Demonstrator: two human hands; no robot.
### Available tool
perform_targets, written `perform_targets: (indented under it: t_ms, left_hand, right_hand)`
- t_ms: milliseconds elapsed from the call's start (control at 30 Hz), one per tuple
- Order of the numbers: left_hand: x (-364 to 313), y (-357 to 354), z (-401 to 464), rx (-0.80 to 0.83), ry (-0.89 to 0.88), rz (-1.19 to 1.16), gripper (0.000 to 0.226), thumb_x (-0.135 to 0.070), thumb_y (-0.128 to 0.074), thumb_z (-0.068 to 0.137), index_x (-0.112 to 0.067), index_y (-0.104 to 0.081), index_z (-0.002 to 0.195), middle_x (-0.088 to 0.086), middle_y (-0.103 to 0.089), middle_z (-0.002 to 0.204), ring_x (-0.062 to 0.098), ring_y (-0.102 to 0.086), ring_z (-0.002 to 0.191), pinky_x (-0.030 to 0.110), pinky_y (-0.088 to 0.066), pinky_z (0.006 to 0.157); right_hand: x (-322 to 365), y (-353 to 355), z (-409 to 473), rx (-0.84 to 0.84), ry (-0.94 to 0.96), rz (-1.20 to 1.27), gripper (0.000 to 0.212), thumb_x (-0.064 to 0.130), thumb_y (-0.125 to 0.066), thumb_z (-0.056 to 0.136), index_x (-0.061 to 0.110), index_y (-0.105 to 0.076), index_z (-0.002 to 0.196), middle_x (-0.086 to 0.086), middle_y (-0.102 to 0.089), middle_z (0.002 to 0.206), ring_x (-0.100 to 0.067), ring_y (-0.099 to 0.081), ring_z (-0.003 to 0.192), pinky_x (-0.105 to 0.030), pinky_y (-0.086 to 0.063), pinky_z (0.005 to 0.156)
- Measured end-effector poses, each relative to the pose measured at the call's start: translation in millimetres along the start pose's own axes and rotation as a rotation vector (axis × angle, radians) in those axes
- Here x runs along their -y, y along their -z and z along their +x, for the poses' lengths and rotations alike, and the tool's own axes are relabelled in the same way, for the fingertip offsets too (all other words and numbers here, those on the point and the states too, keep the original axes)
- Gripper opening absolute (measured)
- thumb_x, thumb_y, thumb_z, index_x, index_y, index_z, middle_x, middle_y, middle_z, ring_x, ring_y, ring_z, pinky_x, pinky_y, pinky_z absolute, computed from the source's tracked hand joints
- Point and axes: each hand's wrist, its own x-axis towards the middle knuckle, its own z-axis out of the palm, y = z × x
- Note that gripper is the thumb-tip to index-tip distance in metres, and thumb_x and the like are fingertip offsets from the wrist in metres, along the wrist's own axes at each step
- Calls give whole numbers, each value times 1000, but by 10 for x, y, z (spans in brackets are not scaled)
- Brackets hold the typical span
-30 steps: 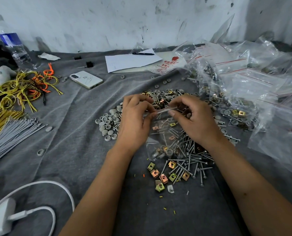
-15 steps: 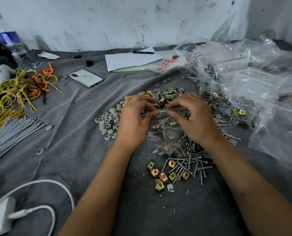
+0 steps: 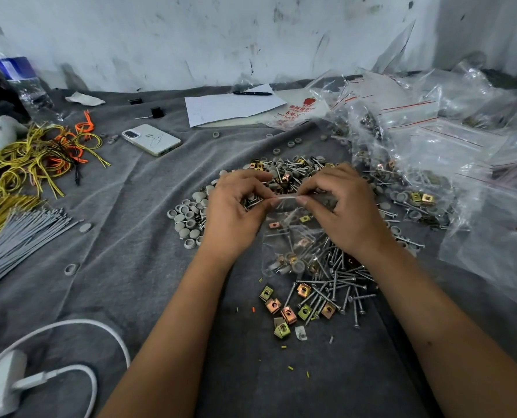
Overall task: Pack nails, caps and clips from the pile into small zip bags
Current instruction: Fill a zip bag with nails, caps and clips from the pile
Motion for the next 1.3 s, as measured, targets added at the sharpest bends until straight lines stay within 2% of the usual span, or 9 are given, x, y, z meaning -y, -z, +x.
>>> perform_targets:
  t_ms: [100, 233, 533, 700, 933, 1133, 1300]
  left_hand:
    - [-16, -22, -4, 31, -39, 32, 6, -16, -84, 85, -14, -78, 84, -6, -73, 117, 9, -61, 115, 47, -46, 104]
    - [-3, -50, -4, 65, -27, 33, 3, -15, -81, 87, -15, -78, 89, -4, -72, 119, 15, -62, 118, 52, -49, 101]
    - [-23, -63, -15, 81, -50, 23, 4, -14, -78, 89, -16, -75, 88, -3, -70, 119, 14, -62, 118, 51, -51, 99]
    - [-43, -95, -25, 104, -60, 12, 7, -7, -78, 87, -12, -73, 85, 0, -68, 115, 20, -63, 113, 52, -52, 94]
    - [-42, -96, -11, 47, -98, 72, 12, -1, -71, 87, -12, -66, 89, 1, -63, 103, 21, -60, 99, 50, -52, 85]
    - [-34, -100, -23, 86, -70, 28, 3, -13, -73, 92, -12, -69, 91, 0, -68, 107, 24, -63, 105, 54, -53, 89]
    - [-39, -81, -13, 53, -103, 62, 5, -3, -74, 89, -6, -71, 87, 3, -70, 109, 21, -64, 104, 51, -52, 90]
  right_hand:
    - [39, -32, -1, 20, 53, -29, 14, 20, -81, 84, 12, -76, 95, 3, -70, 95, -19, -54, 97, -34, -41, 82]
    - [57, -31, 1, 16, 78, -16, 15, 20, -83, 82, 9, -77, 91, 1, -71, 92, -22, -56, 94, -38, -45, 81]
    - [87, -44, -1, 11, 72, 24, 13, 16, -82, 83, 10, -78, 94, 1, -72, 92, -19, -57, 93, -33, -44, 81]
    - [99, -46, -4, 59, 86, 6, 9, 12, -80, 85, 9, -75, 91, 2, -68, 89, -20, -55, 91, -31, -42, 80]
    - [89, -45, 4, 13, 25, -5, 10, 12, -80, 85, 7, -76, 93, -1, -70, 91, -21, -57, 94, -34, -45, 82]
    - [112, -51, 3, 43, 57, -15, 10, 10, -80, 85, 6, -76, 92, -1, -70, 91, -18, -56, 94, -29, -42, 82]
    - [91, -41, 9, 39, 12, -42, 13, 14, -79, 87, 5, -76, 95, -2, -71, 93, -19, -56, 96, -31, -43, 82]
